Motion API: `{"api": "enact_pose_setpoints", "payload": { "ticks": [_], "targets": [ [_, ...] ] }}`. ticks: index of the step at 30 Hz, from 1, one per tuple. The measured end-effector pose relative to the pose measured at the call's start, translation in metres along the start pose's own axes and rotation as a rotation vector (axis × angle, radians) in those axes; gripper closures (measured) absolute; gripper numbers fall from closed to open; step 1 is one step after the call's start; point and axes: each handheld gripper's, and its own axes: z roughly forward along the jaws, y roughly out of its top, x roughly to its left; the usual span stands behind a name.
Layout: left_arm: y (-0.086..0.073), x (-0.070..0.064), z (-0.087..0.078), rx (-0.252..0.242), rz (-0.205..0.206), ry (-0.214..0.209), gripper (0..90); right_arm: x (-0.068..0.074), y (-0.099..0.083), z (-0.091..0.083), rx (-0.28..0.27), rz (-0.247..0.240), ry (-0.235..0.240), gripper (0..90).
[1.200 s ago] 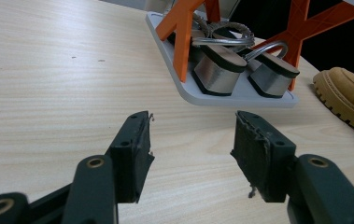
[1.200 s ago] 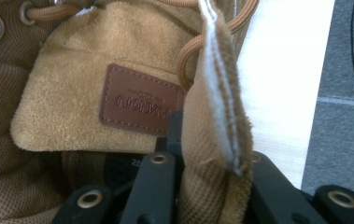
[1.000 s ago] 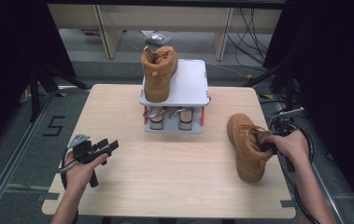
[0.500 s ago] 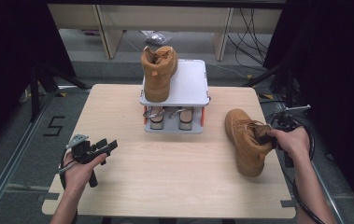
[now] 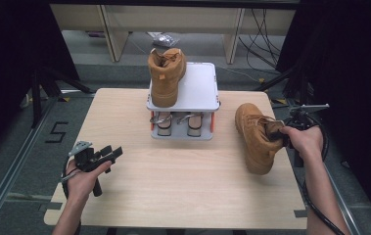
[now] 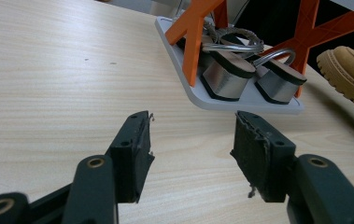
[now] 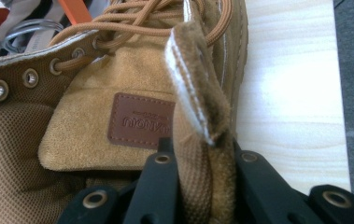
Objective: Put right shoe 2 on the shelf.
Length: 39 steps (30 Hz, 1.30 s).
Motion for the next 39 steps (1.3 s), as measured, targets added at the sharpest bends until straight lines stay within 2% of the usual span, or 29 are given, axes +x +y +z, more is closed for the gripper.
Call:
{"api": "enact_pose_setpoints", "payload": {
  "ticks": [1,2,3,4,5,6,7,8,10,12,13,15,16,17,18,20,21,22,23,24,25,26,29,32,33,34,39],
  "targets": [
    [0.0,0.0,0.0,0.001,-0.001,0.001,45.6,0.001,0.0,0.001,-0.026,0.004,0.017,84.7],
    [0.0,0.001,0.0,0.002,-0.001,0.001,45.7,0.002,0.002,0.001,-0.011,0.009,0.017,84.7],
    [0.0,0.001,0.0,0.002,0.0,0.0,45.6,0.002,0.003,0.001,-0.014,-0.018,0.011,84.6],
    [0.001,0.001,0.0,0.0,0.0,0.0,45.6,0.006,0.004,0.0,-0.01,0.018,0.017,84.6],
    [0.001,0.001,0.0,0.0,-0.001,-0.001,45.6,0.005,0.006,0.0,-0.018,-0.03,0.009,84.6],
    [0.001,0.001,0.0,0.001,-0.002,0.0,45.5,0.006,0.006,0.0,-0.01,-0.022,0.016,84.6],
    [0.0,0.002,0.0,0.002,-0.002,0.0,45.5,0.006,0.007,-0.001,-0.032,-0.041,0.007,84.6],
    [0.0,0.002,0.001,0.002,-0.005,-0.002,45.6,0.008,0.009,-0.001,-0.028,-0.026,0.017,84.6],
    [-0.001,0.003,0.001,0.008,-0.008,0.001,45.6,0.009,0.011,-0.001,-0.037,-0.036,0.027,84.6],
    [-0.001,0.003,0.001,0.011,-0.007,0.004,45.6,0.011,0.014,-0.003,-0.046,-0.018,0.037,84.6],
    [-0.002,0.003,0.002,0.006,-0.008,-0.002,45.6,0.011,0.014,-0.002,-0.057,-0.031,0.029,84.6],
    [-0.002,0.003,0.002,0.01,-0.008,-0.002,45.6,0.012,0.016,-0.004,-0.06,-0.012,0.042,84.6],
    [-0.002,0.002,0.002,0.009,-0.006,-0.003,45.6,0.012,0.017,-0.005,-0.071,-0.021,0.04,84.6],
    [-0.002,0.002,0.002,0.01,-0.007,-0.003,45.6,0.015,0.018,-0.006,-0.068,0.005,0.053,84.6],
    [-0.002,0.002,0.002,0.01,-0.007,-0.002,45.6,0.013,0.02,-0.007,-0.076,-0.018,0.043,84.6],
    [-0.002,0.003,0.002,0.011,-0.005,-0.001,45.6,0.016,0.022,-0.007,-0.107,0.015,0.042,84.6],
    [-0.002,0.003,0.002,0.012,-0.006,0.0,45.6,0.012,0.024,-0.009,-0.107,-0.035,0.043,84.5],
    [-0.002,0.003,0.002,0.011,-0.006,-0.001,45.6,0.011,0.025,-0.01,-0.114,-0.062,0.049,84.5],
    [-0.002,0.003,0.002,0.011,-0.006,0.0,45.6,0.018,0.026,-0.012,-0.107,0.035,0.042,84.5],
    [-0.002,0.003,0.002,0.012,-0.005,0.0,45.6,0.02,0.027,-0.013,-0.104,0.064,0.049,84.6],
    [-0.002,0.003,0.003,0.011,-0.006,-0.002,45.6,0.02,0.027,-0.014,-0.125,0.03,0.063,84.5],
    [-0.002,0.002,0.003,0.011,-0.007,-0.002,45.6,0.022,0.03,-0.016,-0.105,0.043,0.048,84.5],
    [-0.003,0.002,0.003,0.012,-0.007,-0.003,45.6,0.023,0.031,-0.017,-0.131,0.037,0.056,84.5],
    [-0.002,0.003,0.002,0.012,-0.006,-0.001,45.6,0.027,0.034,-0.019,-0.141,0.063,0.055,84.6],
    [-0.002,0.003,0.002,0.011,-0.006,0.0,45.6,0.027,0.036,-0.02,-0.147,0.03,0.043,84.5],
    [-0.002,0.003,0.002,0.009,-0.006,-0.001,45.6,0.03,0.037,-0.02,-0.154,0.062,0.067,84.6],
    [-0.001,0.004,0.001,0.009,-0.01,0.002,45.6,0.035,0.043,-0.024,-0.173,0.031,0.08,84.5]
  ]
}}
